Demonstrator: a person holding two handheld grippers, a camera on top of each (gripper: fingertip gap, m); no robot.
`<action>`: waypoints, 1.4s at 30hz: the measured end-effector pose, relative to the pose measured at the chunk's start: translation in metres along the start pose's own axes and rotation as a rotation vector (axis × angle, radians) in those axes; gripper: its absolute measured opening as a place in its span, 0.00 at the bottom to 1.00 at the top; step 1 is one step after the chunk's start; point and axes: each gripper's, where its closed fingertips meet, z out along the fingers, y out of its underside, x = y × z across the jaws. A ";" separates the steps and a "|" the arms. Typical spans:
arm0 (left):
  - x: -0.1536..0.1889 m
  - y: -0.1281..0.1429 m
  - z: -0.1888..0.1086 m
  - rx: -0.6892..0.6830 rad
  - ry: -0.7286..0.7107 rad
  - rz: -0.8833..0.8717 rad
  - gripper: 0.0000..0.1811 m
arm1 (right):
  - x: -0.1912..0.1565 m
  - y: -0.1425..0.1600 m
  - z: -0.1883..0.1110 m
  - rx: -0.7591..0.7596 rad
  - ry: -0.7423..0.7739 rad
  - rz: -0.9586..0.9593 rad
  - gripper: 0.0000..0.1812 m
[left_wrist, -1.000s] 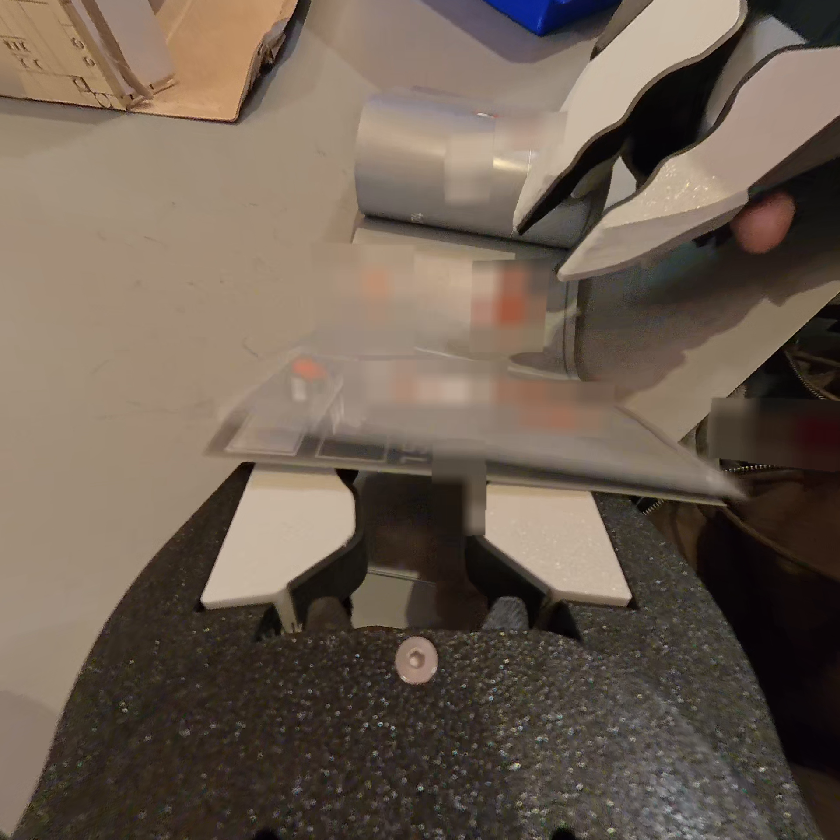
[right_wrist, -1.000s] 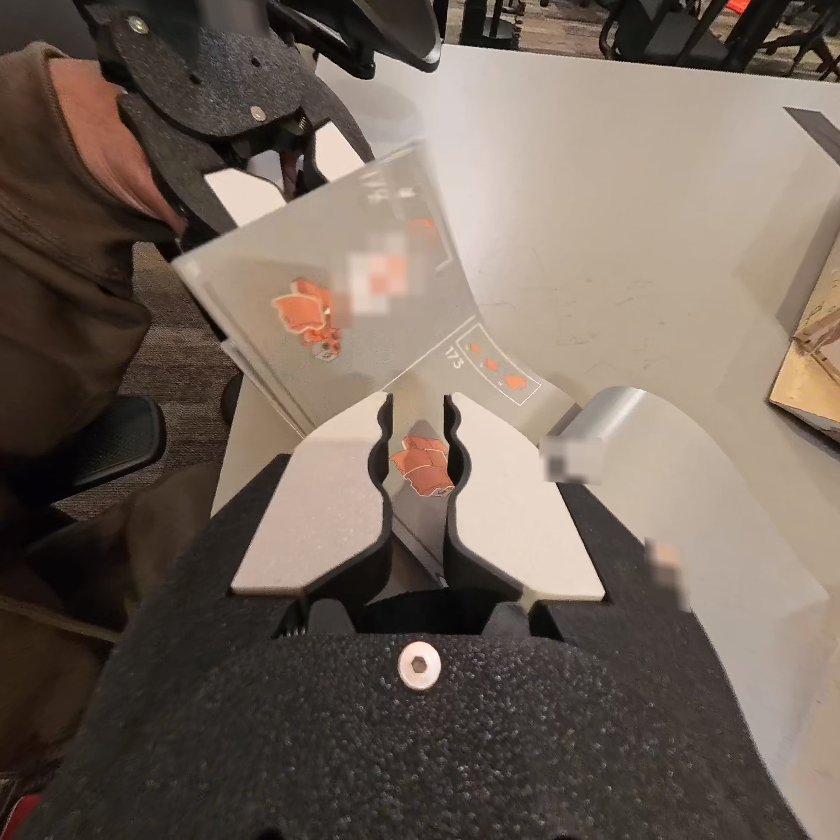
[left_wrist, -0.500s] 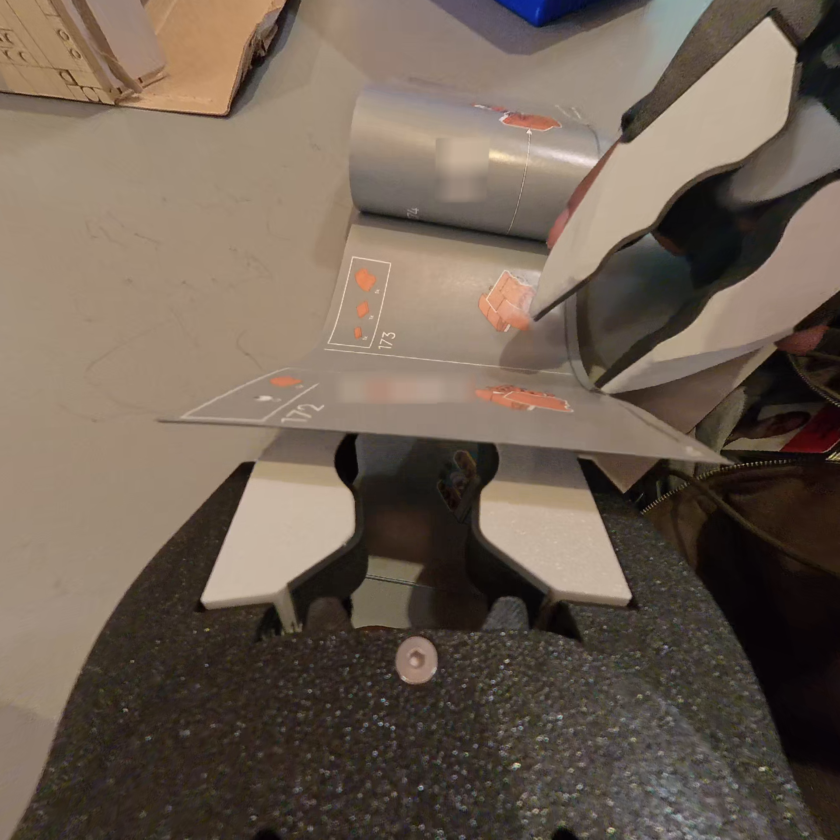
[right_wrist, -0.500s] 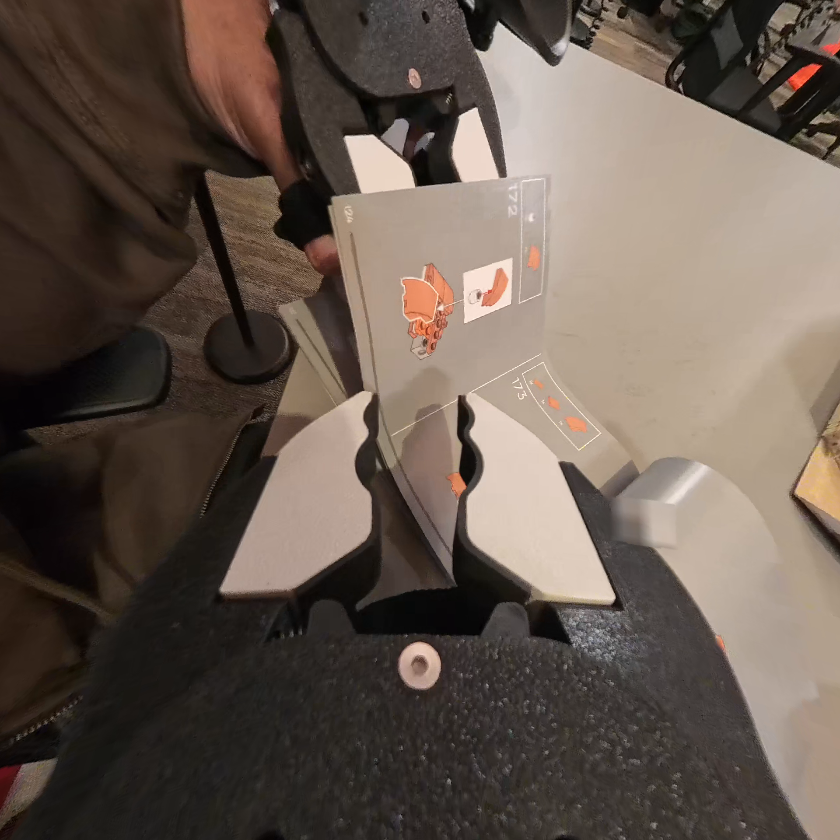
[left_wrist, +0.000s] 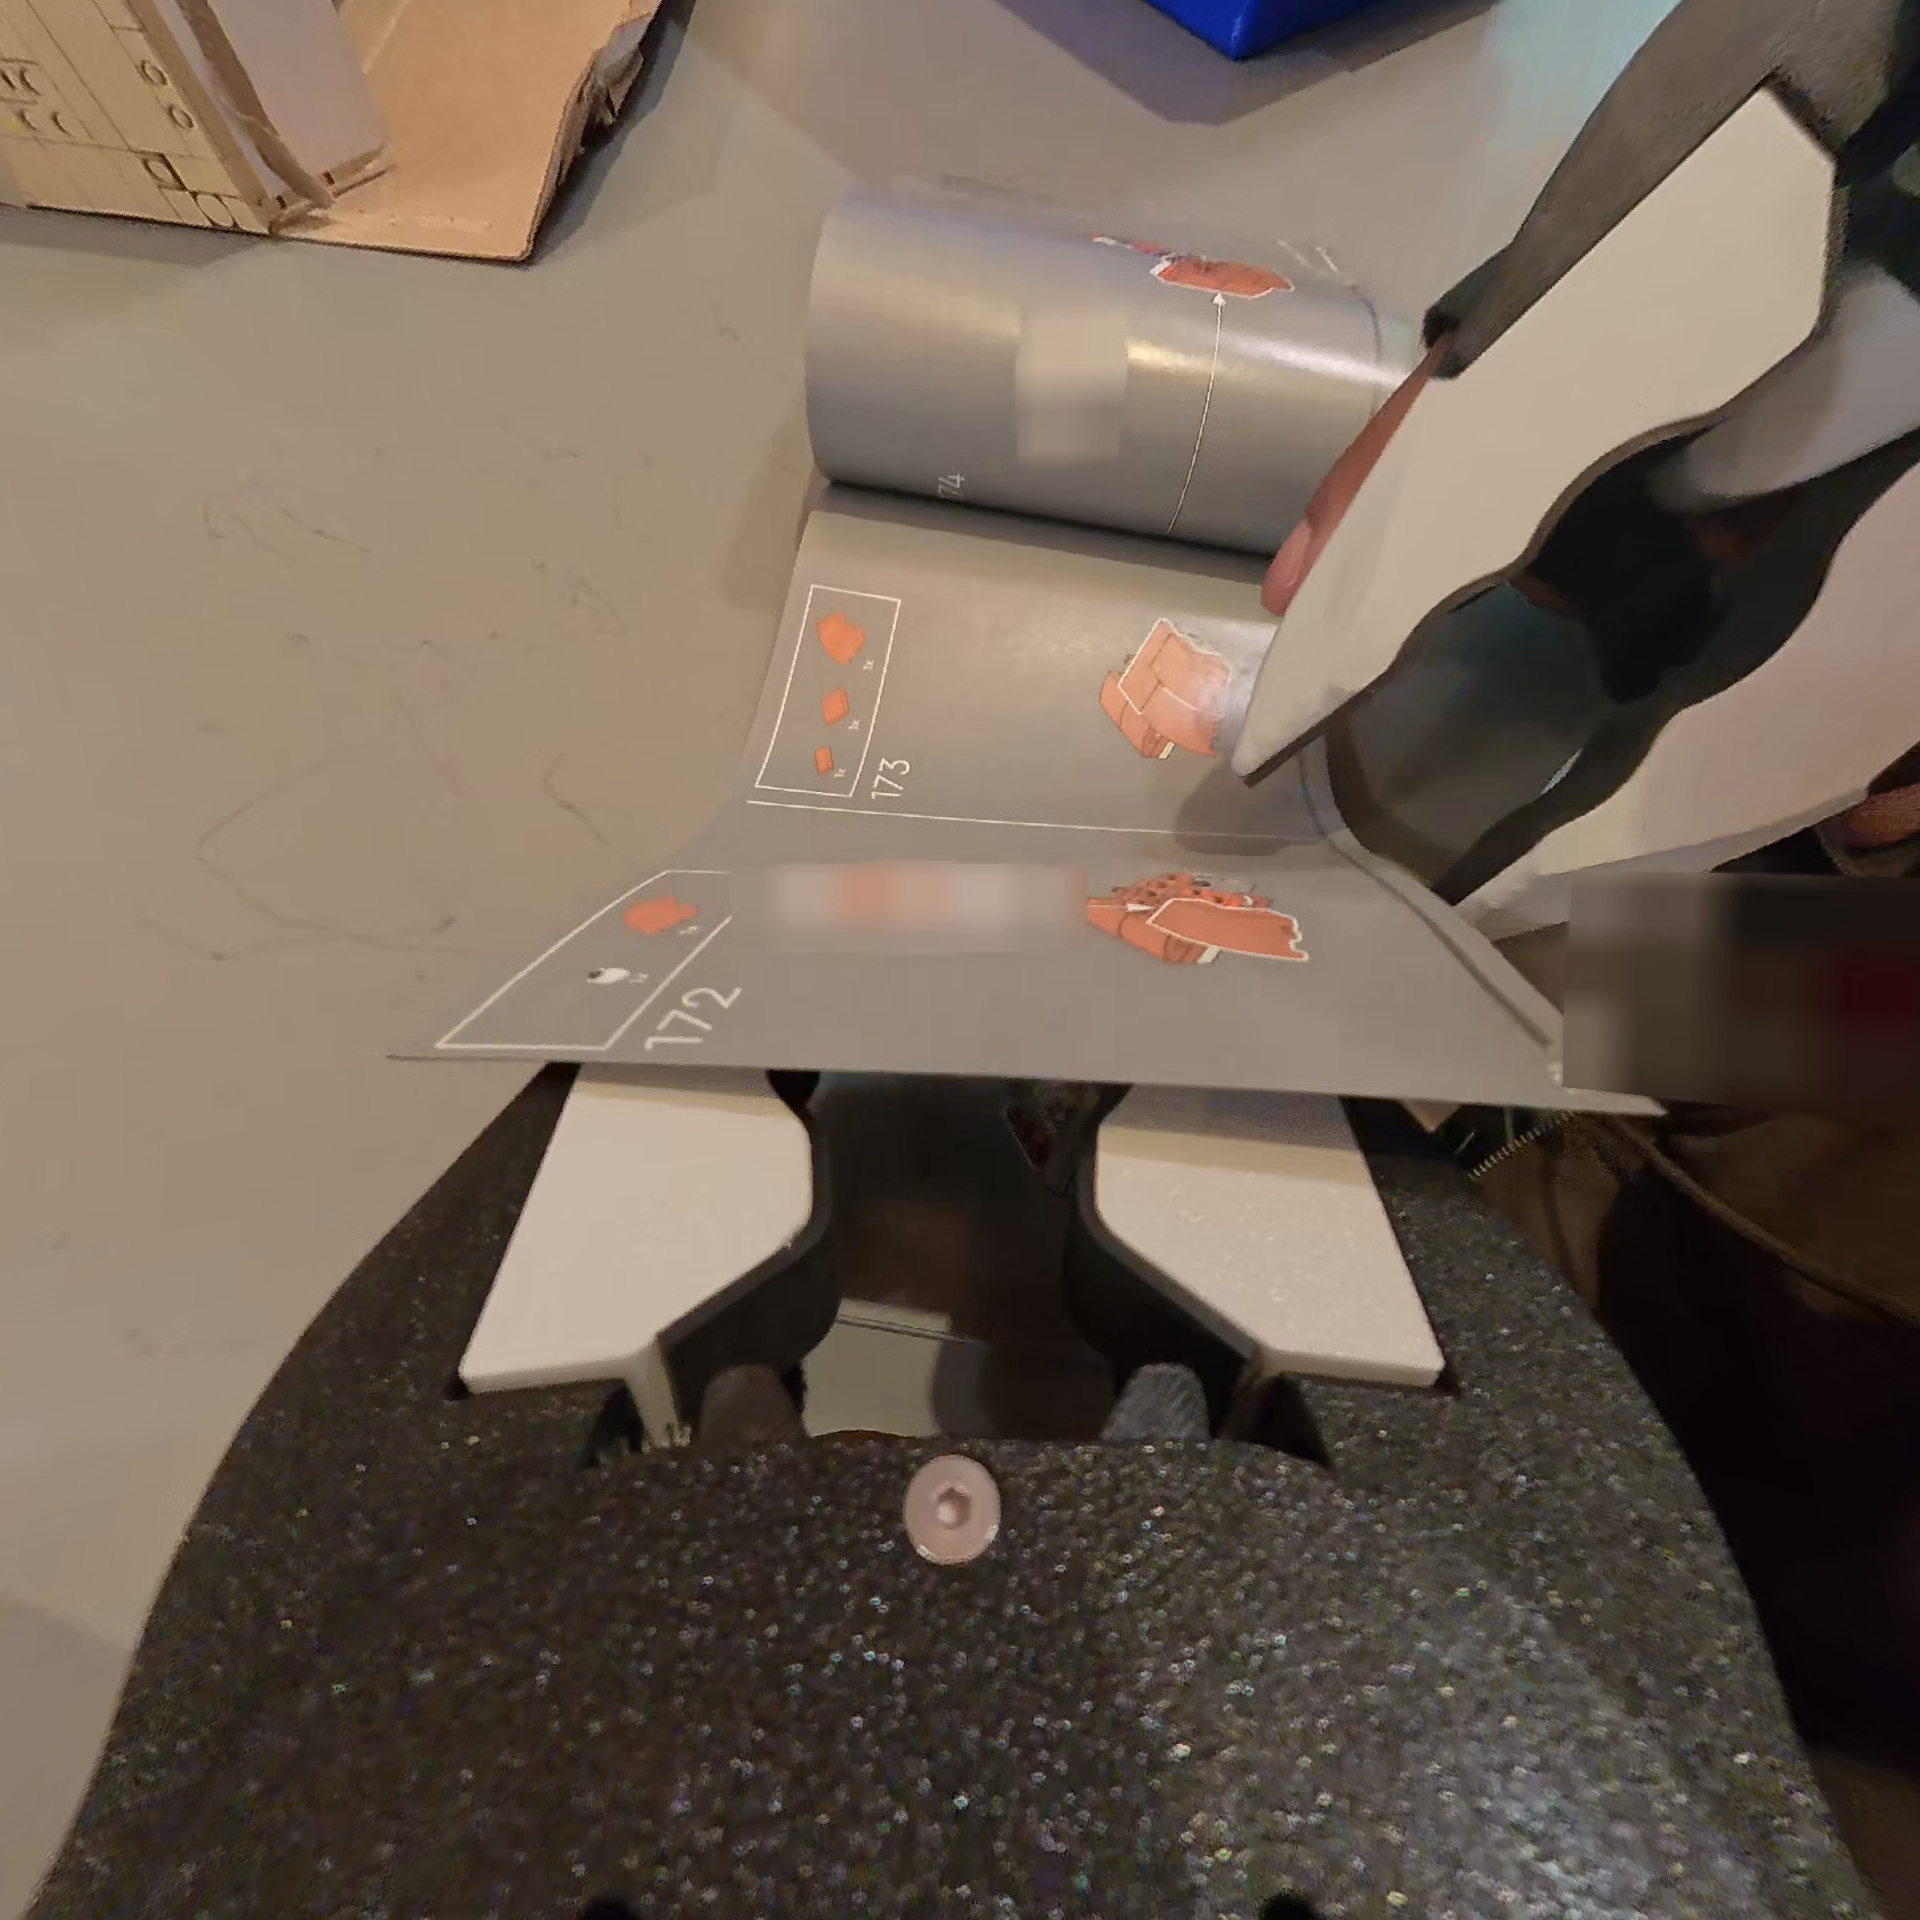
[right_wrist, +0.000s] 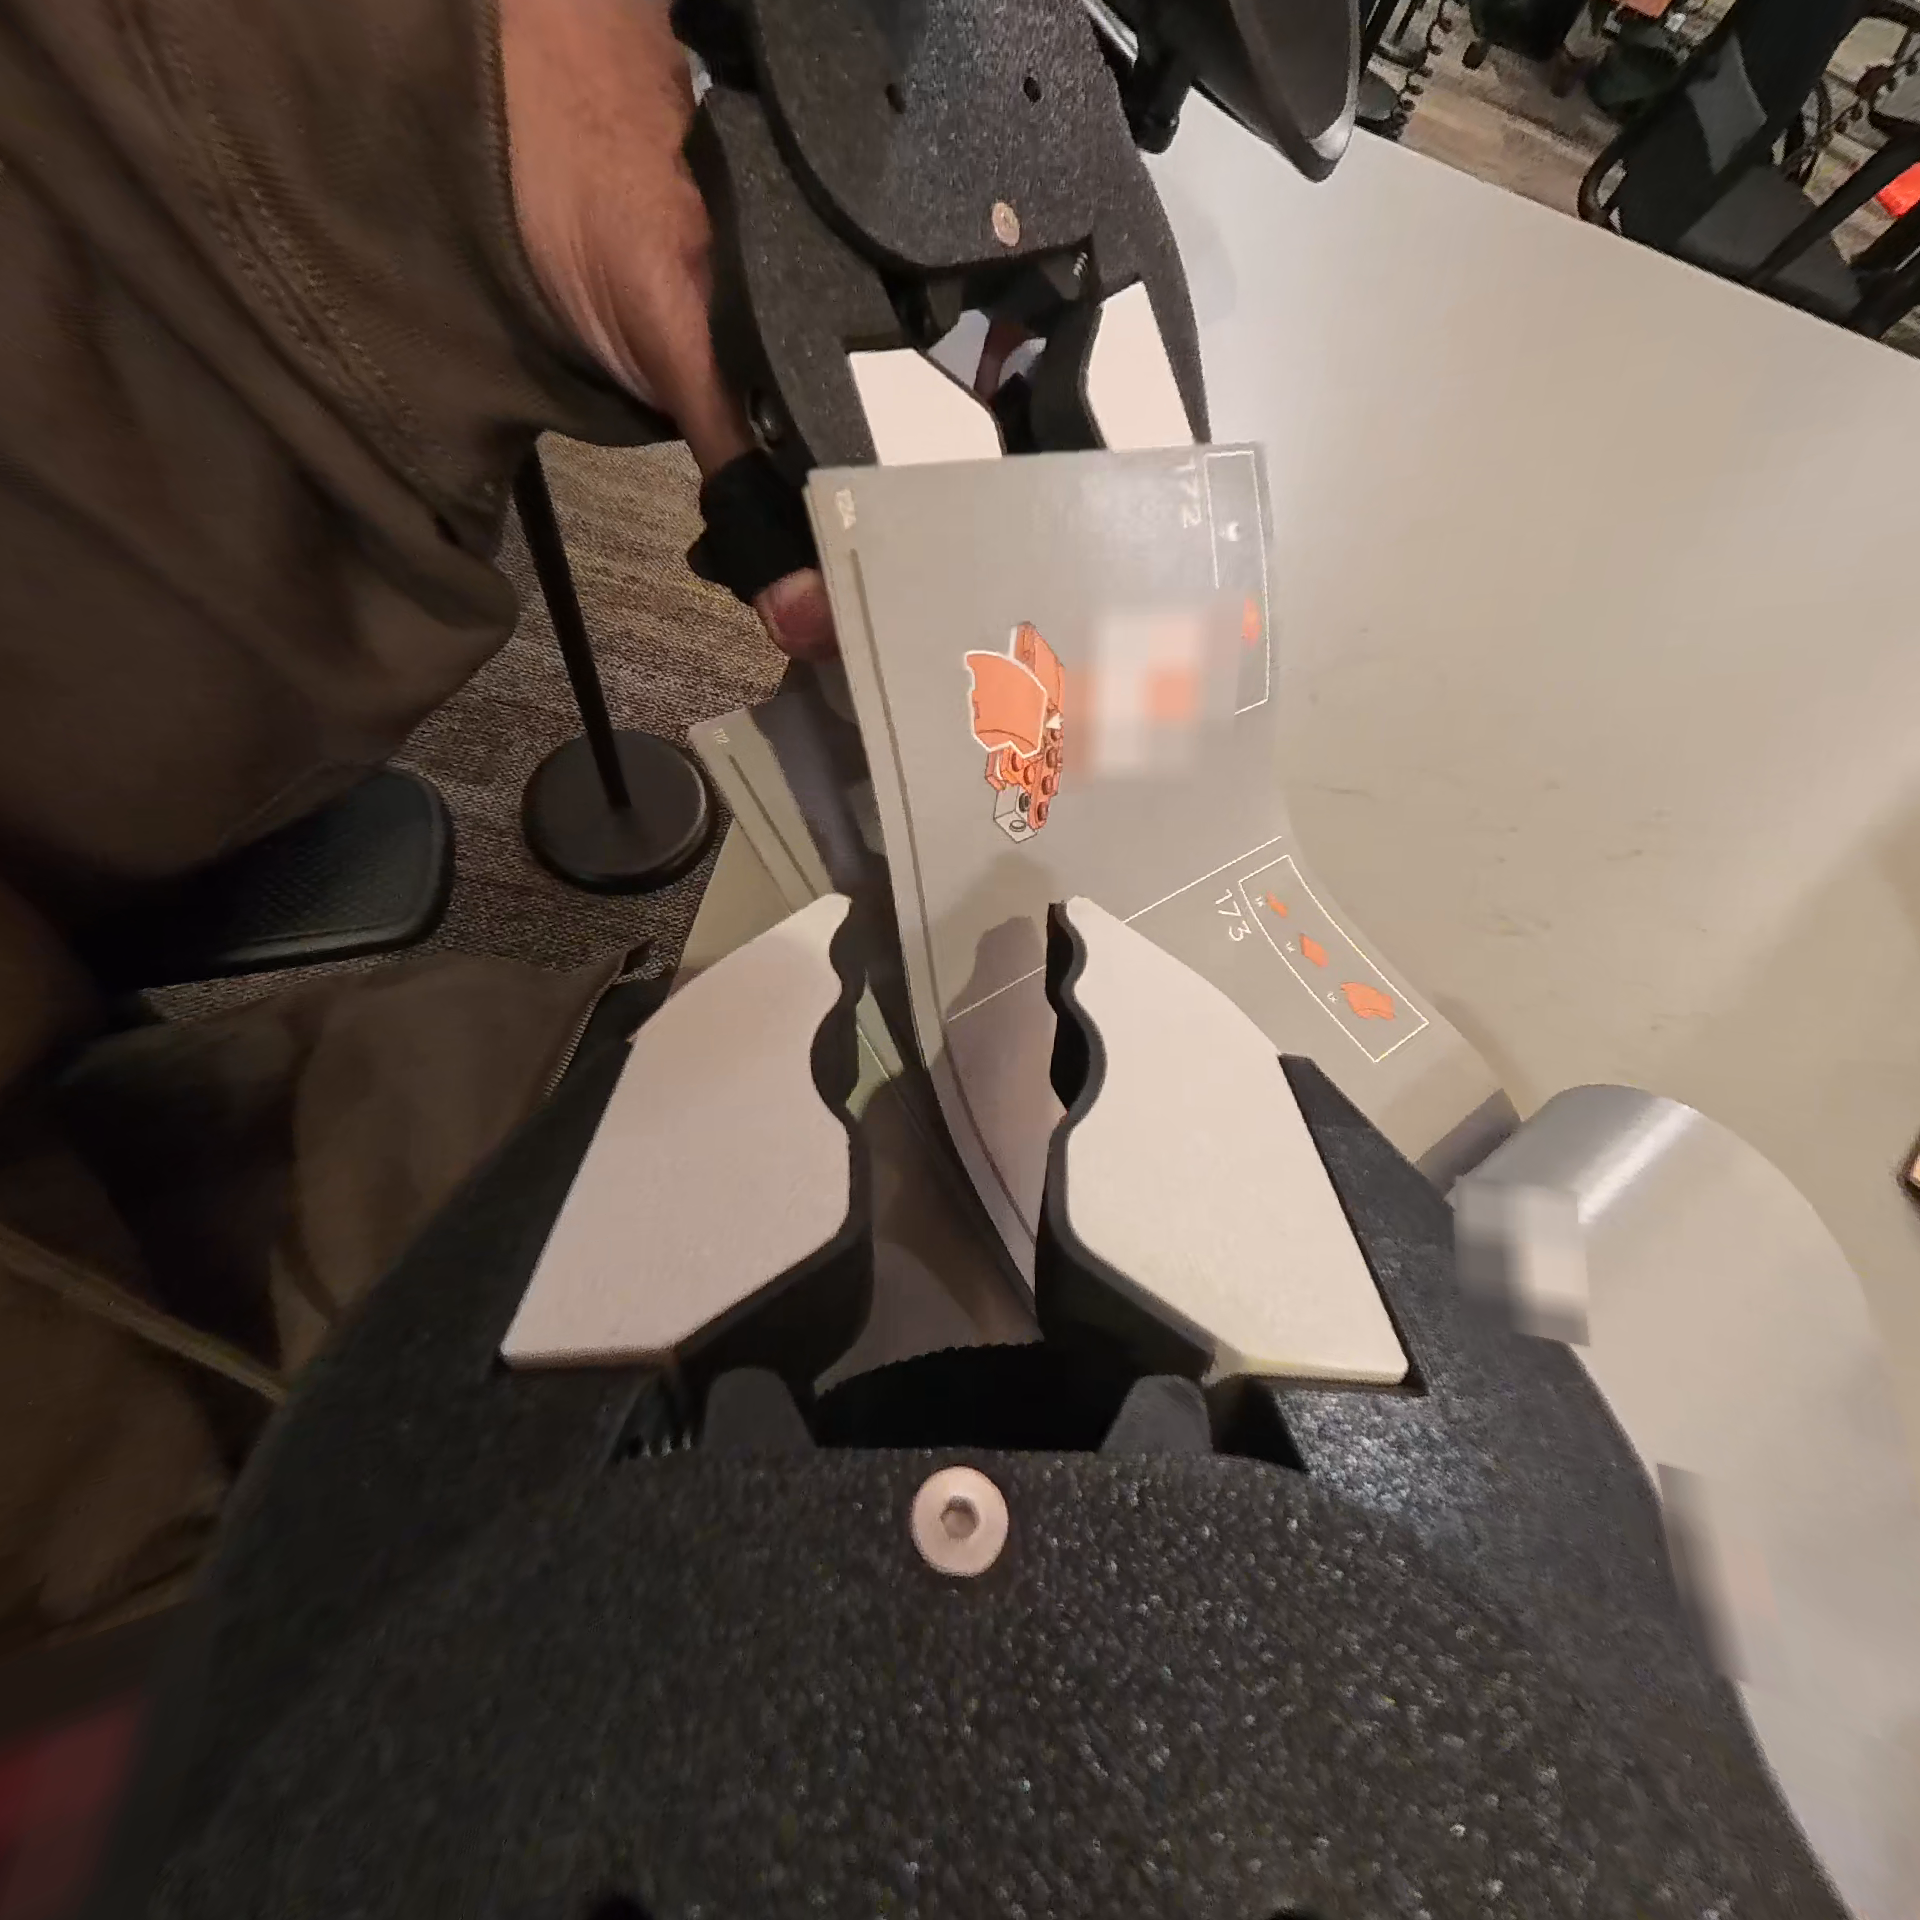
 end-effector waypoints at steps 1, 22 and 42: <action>0.000 -0.001 0.000 0.003 0.001 0.002 0.28 | 0.001 0.001 0.001 -0.004 0.004 0.000 0.19; 0.003 -0.016 0.000 0.064 -0.007 0.032 0.28 | 0.088 0.037 -0.089 0.218 0.417 0.585 0.01; 0.000 -0.013 -0.006 0.077 -0.007 0.018 0.28 | 0.059 0.102 -0.153 -0.302 0.487 0.258 0.14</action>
